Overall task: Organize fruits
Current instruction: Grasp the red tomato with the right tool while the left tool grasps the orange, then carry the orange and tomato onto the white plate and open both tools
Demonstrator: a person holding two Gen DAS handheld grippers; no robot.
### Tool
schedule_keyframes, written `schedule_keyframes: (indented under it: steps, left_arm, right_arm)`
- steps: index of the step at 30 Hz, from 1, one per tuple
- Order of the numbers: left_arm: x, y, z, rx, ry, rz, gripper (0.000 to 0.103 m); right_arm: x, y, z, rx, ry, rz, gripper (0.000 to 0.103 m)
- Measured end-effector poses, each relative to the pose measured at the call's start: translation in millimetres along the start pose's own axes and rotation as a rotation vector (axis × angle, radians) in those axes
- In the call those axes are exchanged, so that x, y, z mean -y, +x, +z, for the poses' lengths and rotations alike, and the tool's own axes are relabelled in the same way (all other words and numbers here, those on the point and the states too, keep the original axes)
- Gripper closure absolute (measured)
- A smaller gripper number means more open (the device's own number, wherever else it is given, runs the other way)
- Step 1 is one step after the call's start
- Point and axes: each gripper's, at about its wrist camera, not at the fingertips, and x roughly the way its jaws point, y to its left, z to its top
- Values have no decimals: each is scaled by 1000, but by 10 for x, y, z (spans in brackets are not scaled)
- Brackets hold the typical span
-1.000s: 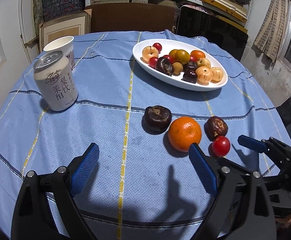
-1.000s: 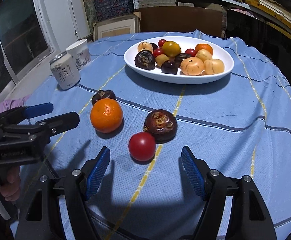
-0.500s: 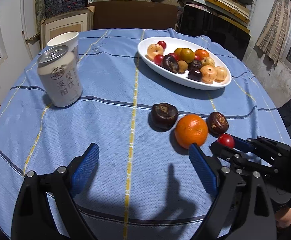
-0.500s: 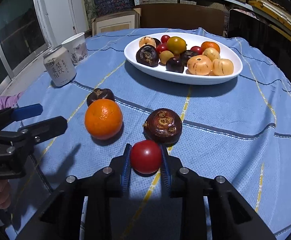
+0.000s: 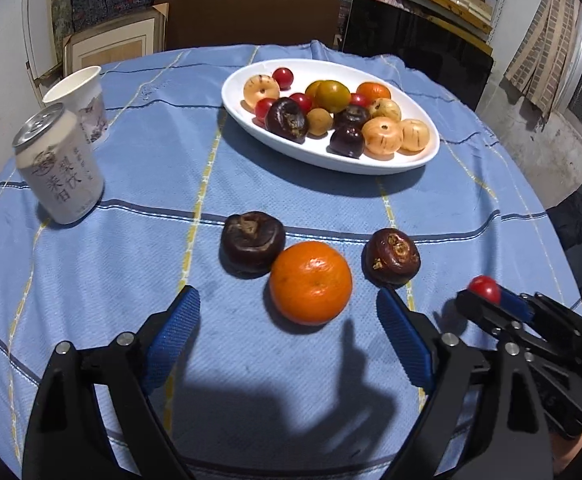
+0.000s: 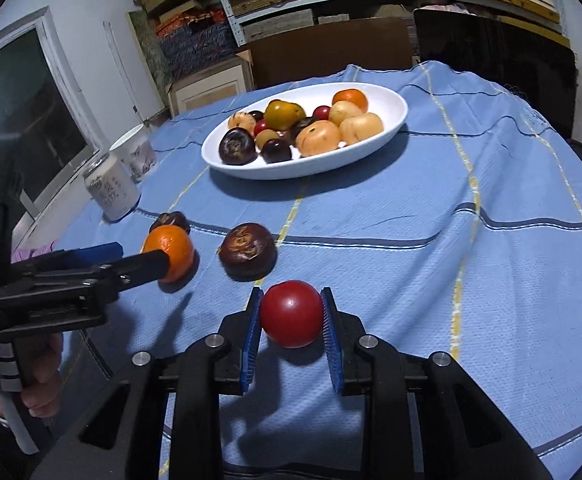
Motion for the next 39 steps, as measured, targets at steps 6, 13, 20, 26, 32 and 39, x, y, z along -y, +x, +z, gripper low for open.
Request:
schedule_keyframes:
  steps: [6, 13, 20, 26, 32, 39]
  left_arm:
    - [75, 201, 46, -59, -25, 13, 36]
    - [144, 234, 41, -52, 3, 17, 59]
    - [43, -36, -136, -47, 38, 11, 59]
    - [-114, -288, -117, -11, 29, 4, 59]
    - [-71, -462, 197, 39, 97, -9, 59]
    - [89, -363, 890, 111, 144, -11, 59]
  right_arm:
    - [29, -13, 2, -3, -3, 24, 74]
    - [20, -3, -2, -6, 0, 37, 74]
    - [32, -10, -5, 4, 11, 39, 74]
    - [20, -65, 7, 25, 34, 61, 74]
    - [-110, -264, 267, 57, 3, 93, 74]
    - [-160, -154, 998, 95, -107, 25, 73]
